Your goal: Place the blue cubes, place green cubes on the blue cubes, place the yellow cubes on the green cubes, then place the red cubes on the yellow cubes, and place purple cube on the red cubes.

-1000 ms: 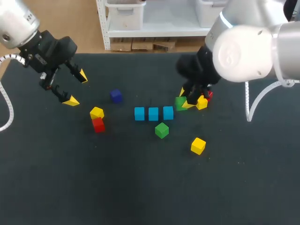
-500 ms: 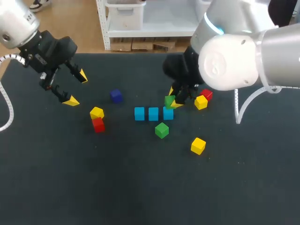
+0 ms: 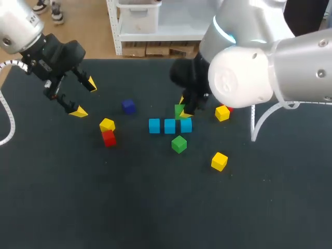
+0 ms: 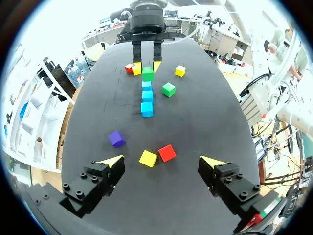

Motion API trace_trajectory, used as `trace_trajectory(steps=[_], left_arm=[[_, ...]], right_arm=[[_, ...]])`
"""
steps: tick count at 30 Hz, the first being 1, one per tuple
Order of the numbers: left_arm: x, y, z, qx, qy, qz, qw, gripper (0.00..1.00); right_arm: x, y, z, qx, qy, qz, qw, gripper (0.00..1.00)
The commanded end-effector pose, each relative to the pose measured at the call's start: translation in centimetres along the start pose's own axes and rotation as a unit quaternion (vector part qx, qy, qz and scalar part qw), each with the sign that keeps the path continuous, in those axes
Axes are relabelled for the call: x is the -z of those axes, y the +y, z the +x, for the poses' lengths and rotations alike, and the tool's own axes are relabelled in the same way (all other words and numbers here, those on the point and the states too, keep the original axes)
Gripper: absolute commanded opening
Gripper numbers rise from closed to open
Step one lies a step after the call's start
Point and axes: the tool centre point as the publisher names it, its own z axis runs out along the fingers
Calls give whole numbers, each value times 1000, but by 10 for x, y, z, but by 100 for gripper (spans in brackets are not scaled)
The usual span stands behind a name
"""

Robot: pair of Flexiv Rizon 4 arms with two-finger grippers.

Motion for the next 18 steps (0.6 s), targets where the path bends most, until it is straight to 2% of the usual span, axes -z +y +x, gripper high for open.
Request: trace_trajectory(steps=[1, 18], left_arm=[[0, 1, 1, -1, -1, 1, 1000, 100], [0, 1, 1, -1, -1, 1, 1000, 100]], right_arm=[[-6, -3, -1, -11, 7, 4, 1000, 0], [-12, -10, 4, -45, 2, 17, 999, 0]])
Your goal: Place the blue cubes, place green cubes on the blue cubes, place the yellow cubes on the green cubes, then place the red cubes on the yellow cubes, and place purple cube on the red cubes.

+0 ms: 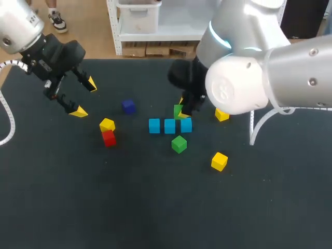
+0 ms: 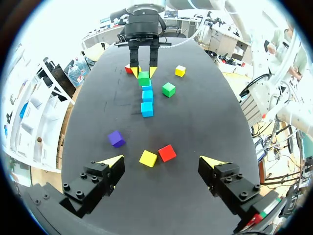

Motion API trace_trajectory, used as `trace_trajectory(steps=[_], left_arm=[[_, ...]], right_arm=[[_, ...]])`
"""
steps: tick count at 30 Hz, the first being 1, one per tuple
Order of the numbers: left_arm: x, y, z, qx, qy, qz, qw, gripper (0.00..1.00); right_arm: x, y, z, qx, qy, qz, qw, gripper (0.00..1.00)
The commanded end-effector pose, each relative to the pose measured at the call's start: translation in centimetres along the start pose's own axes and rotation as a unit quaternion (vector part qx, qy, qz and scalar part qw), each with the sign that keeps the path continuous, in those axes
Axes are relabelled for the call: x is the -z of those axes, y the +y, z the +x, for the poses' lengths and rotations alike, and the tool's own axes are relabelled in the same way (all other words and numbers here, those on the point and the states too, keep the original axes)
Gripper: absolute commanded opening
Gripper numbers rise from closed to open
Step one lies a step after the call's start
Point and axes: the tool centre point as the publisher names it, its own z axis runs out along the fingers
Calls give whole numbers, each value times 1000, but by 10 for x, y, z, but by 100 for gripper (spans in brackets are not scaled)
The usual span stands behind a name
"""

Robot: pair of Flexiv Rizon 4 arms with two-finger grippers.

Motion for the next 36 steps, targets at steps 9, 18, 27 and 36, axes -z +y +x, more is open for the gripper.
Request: trace_trajectory(steps=[9, 18, 27, 36], left_arm=[[0, 1, 1, -1, -1, 1, 1000, 100], [0, 1, 1, -1, -1, 1, 1000, 100], [0, 1, 1, -1, -1, 1, 1000, 100], [0, 1, 1, -1, -1, 1, 1000, 100]], right_arm=[[-1, -2, 4, -7, -4, 2, 1000, 0], [-4, -4, 3, -7, -2, 1, 1000, 0], [-9, -4, 2, -7, 1, -4, 1000, 0], [-14, 0, 1, -10, 2, -13, 1000, 0]])
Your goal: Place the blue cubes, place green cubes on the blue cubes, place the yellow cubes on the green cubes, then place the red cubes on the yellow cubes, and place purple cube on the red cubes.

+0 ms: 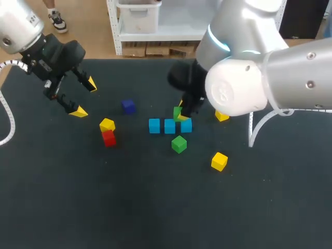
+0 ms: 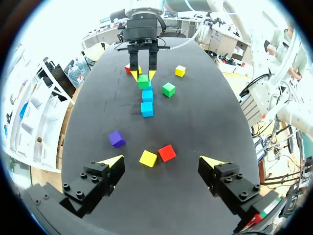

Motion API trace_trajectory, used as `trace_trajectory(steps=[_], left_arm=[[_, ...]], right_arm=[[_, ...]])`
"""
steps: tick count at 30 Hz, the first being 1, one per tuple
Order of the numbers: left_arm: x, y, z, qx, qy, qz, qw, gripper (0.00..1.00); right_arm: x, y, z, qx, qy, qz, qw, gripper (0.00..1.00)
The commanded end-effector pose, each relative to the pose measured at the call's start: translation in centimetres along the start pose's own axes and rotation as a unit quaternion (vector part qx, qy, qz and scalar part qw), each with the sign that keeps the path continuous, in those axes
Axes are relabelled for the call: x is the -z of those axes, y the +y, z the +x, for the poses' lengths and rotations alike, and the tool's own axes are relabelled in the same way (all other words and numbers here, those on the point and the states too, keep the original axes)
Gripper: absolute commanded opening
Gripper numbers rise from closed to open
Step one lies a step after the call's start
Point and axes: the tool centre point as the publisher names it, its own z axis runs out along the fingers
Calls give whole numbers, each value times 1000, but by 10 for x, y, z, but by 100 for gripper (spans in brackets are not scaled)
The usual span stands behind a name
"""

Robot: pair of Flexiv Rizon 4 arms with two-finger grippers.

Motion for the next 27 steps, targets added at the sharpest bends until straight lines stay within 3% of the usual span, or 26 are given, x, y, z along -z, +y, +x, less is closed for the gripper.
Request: trace_trajectory(steps=[1, 27], left_arm=[[0, 1, 1, -1, -1, 1, 1000, 100], [0, 1, 1, -1, -1, 1, 1000, 100]], right_arm=[[-3, -1, -1, 1, 0, -5, 1000, 0], [-6, 1, 4, 4, 1, -9, 1000, 0]])
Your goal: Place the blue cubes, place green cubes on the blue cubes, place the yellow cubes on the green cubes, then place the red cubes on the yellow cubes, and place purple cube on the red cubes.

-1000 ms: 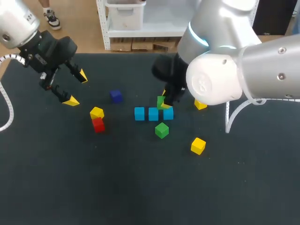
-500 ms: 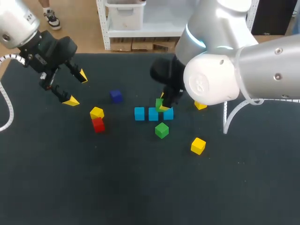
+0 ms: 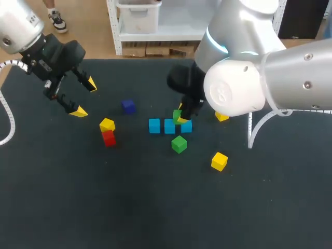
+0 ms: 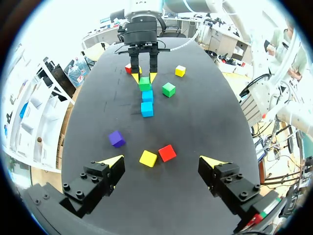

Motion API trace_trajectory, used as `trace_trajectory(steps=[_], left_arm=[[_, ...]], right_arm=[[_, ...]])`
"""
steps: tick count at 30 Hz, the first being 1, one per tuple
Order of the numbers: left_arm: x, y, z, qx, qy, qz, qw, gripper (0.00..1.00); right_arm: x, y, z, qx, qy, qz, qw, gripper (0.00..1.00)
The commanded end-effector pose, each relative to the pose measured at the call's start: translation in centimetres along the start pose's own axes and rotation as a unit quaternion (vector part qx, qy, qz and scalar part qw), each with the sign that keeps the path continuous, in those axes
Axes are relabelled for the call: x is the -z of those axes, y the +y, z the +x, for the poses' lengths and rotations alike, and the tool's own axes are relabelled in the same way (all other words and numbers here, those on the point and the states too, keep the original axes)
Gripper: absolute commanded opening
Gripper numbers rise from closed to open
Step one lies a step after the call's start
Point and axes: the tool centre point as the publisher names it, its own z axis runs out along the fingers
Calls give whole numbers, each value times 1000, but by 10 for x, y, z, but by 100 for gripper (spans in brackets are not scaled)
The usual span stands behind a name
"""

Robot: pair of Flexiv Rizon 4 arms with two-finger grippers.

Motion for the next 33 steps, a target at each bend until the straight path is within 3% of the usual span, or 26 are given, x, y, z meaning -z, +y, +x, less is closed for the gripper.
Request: trace_trajectory(steps=[1, 33], left_arm=[[0, 1, 1, -1, -1, 1, 1000, 100], [0, 1, 1, -1, -1, 1, 1000, 100]], right_arm=[[1, 0, 1, 2, -1, -1, 1000, 0], [-2, 2, -2, 9, 2, -8, 1000, 0]])
